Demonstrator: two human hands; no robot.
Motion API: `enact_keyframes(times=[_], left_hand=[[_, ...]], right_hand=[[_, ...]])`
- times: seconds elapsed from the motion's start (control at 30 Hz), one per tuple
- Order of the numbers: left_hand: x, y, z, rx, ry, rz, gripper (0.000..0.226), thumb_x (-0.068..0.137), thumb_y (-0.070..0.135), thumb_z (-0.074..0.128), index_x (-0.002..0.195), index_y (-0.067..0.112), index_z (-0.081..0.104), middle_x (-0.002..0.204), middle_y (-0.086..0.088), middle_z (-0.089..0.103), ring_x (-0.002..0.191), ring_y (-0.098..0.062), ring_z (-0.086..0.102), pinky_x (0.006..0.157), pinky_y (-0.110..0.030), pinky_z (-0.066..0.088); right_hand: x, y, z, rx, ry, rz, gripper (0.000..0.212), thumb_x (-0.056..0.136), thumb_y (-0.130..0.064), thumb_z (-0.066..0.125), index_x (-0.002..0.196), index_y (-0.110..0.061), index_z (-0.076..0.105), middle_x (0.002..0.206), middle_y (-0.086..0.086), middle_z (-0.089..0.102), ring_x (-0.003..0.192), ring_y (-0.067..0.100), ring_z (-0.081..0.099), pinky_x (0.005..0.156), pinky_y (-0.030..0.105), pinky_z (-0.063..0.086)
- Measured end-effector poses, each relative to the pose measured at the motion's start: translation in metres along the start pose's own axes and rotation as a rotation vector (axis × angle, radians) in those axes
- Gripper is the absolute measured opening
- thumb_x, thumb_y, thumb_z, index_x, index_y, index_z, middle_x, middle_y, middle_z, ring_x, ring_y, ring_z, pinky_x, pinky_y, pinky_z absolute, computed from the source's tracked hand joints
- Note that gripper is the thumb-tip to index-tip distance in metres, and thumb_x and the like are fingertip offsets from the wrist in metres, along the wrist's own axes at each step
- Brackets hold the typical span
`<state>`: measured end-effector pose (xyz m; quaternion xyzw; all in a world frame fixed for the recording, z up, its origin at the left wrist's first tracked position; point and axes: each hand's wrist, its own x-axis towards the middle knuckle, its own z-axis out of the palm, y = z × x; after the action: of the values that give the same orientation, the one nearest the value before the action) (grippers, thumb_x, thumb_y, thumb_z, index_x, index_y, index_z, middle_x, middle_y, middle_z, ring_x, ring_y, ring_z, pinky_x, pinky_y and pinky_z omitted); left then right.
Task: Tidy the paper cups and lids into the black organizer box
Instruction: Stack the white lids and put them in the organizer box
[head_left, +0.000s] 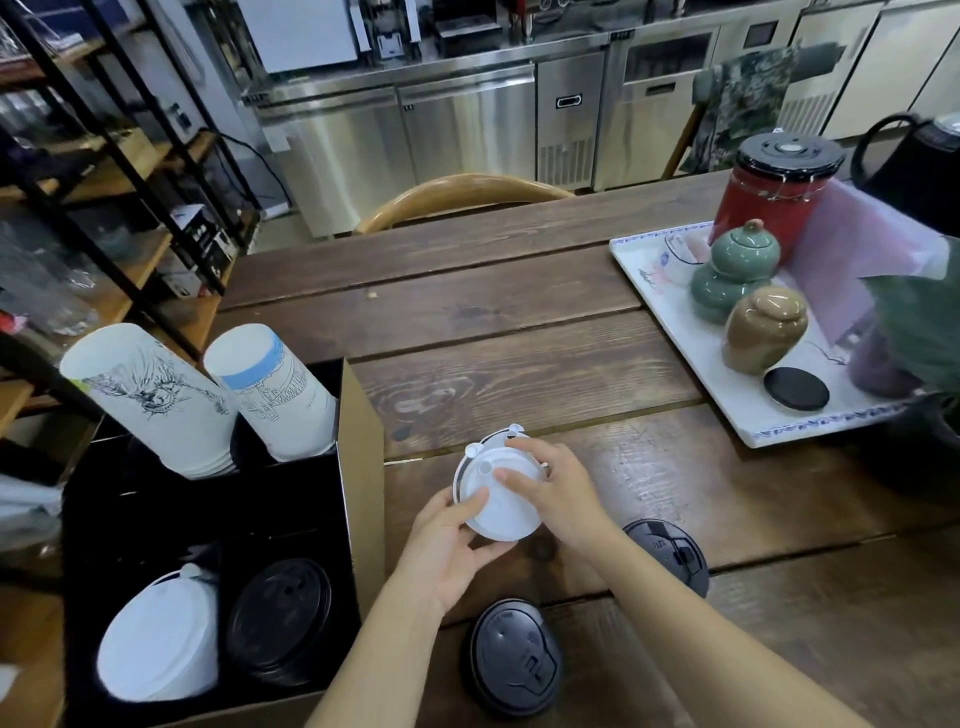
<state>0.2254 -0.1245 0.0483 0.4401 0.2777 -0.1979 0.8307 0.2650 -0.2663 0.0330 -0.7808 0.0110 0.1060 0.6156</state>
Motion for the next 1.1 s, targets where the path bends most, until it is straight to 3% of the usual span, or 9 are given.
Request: enact_keyframes(times=[0.1, 0.3, 0.4, 0.53, 0.63, 0.73, 0.83, 0.9, 1.1], left_hand=[[0.001, -0.001, 0.002, 0.055, 0.087, 0.042, 0.042, 0.082, 0.006, 0.068, 0.121, 0.001, 0.055, 0.123, -0.021, 0.061, 0.112, -0.034, 0.06, 0.083, -0.055, 0.056], [0.01, 0.012, 0.011, 0.263, 0.234, 0.143, 0.04, 0.079, 0.008, 0.073, 0.116, 0.002, 0.06, 0.114, -0.016, 0.065, 0.105, -0.032, 0.063, 0.078, -0.048, 0.059], [0.021, 0.022, 0.017, 0.363, 0.272, 0.21, 0.037, 0.078, 0.009, 0.074, 0.112, 0.003, 0.062, 0.111, -0.013, 0.067, 0.104, -0.03, 0.064, 0.082, -0.049, 0.058], [0.04, 0.032, 0.024, 0.462, 0.278, 0.279, 0.015, 0.08, 0.01, 0.072, 0.088, 0.018, 0.062, 0.093, -0.002, 0.068, 0.086, -0.017, 0.065, 0.06, -0.029, 0.056], [0.055, 0.033, 0.025, 0.541, 0.293, 0.295, 0.016, 0.083, 0.011, 0.069, 0.079, 0.023, 0.059, 0.087, 0.002, 0.065, 0.081, -0.014, 0.063, 0.057, -0.026, 0.053], [0.066, 0.03, 0.023, 0.576, 0.313, 0.264, 0.015, 0.084, 0.012, 0.067, 0.078, 0.022, 0.058, 0.084, 0.001, 0.064, 0.076, -0.012, 0.061, 0.058, -0.028, 0.053], [0.073, 0.024, 0.019, 0.585, 0.325, 0.22, 0.006, 0.085, 0.013, 0.067, 0.086, 0.015, 0.061, 0.086, -0.002, 0.065, 0.076, -0.014, 0.061, 0.069, -0.037, 0.055], [0.077, 0.023, 0.016, 0.577, 0.33, 0.21, 0.007, 0.084, 0.014, 0.067, 0.085, 0.016, 0.061, 0.086, -0.001, 0.065, 0.076, -0.013, 0.061, 0.066, -0.034, 0.053], [0.082, 0.022, 0.02, 0.639, 0.33, 0.201, 0.021, 0.083, 0.016, 0.067, 0.102, 0.012, 0.059, 0.101, -0.004, 0.064, 0.095, -0.024, 0.061, 0.08, -0.041, 0.056]], right_hand=[[0.0, 0.001, -0.002, -0.009, 0.025, -0.003, 0.035, 0.081, -0.032, 0.07, 0.115, -0.024, 0.062, 0.116, 0.007, 0.054, 0.104, 0.022, 0.055, 0.076, 0.024, 0.046], [0.003, 0.005, -0.009, -0.008, 0.073, -0.011, 0.036, 0.085, -0.032, 0.065, 0.118, -0.02, 0.061, 0.112, 0.003, 0.063, 0.101, 0.019, 0.059, 0.072, 0.02, 0.045], [0.007, 0.005, -0.012, -0.01, 0.1, 0.006, 0.026, 0.086, -0.032, 0.064, 0.109, -0.022, 0.063, 0.102, -0.004, 0.066, 0.095, 0.014, 0.061, 0.068, 0.017, 0.045], [0.016, 0.005, -0.013, -0.064, 0.138, 0.064, 0.025, 0.086, -0.035, 0.063, 0.102, -0.015, 0.065, 0.095, -0.001, 0.069, 0.09, 0.014, 0.064, 0.064, 0.019, 0.048], [0.022, 0.006, -0.012, -0.155, 0.133, 0.119, 0.033, 0.088, -0.038, 0.061, 0.107, -0.011, 0.066, 0.099, 0.003, 0.071, 0.091, 0.015, 0.064, 0.065, 0.02, 0.049], [0.027, 0.011, -0.012, -0.221, 0.119, 0.183, 0.037, 0.087, -0.04, 0.059, 0.109, -0.011, 0.064, 0.103, 0.003, 0.07, 0.093, 0.015, 0.063, 0.067, 0.021, 0.048], [0.031, 0.016, -0.011, -0.263, 0.105, 0.218, 0.036, 0.087, -0.04, 0.06, 0.108, -0.011, 0.064, 0.102, 0.003, 0.069, 0.092, 0.015, 0.063, 0.066, 0.021, 0.046], [0.034, 0.018, -0.01, -0.263, 0.11, 0.218, 0.036, 0.087, -0.04, 0.06, 0.108, -0.012, 0.063, 0.102, 0.003, 0.069, 0.091, 0.015, 0.062, 0.068, 0.024, 0.048], [0.041, 0.026, -0.01, -0.244, 0.101, 0.27, 0.035, 0.085, -0.04, 0.061, 0.1, -0.009, 0.06, 0.111, 0.011, 0.06, 0.094, 0.022, 0.061, 0.08, 0.035, 0.051]])
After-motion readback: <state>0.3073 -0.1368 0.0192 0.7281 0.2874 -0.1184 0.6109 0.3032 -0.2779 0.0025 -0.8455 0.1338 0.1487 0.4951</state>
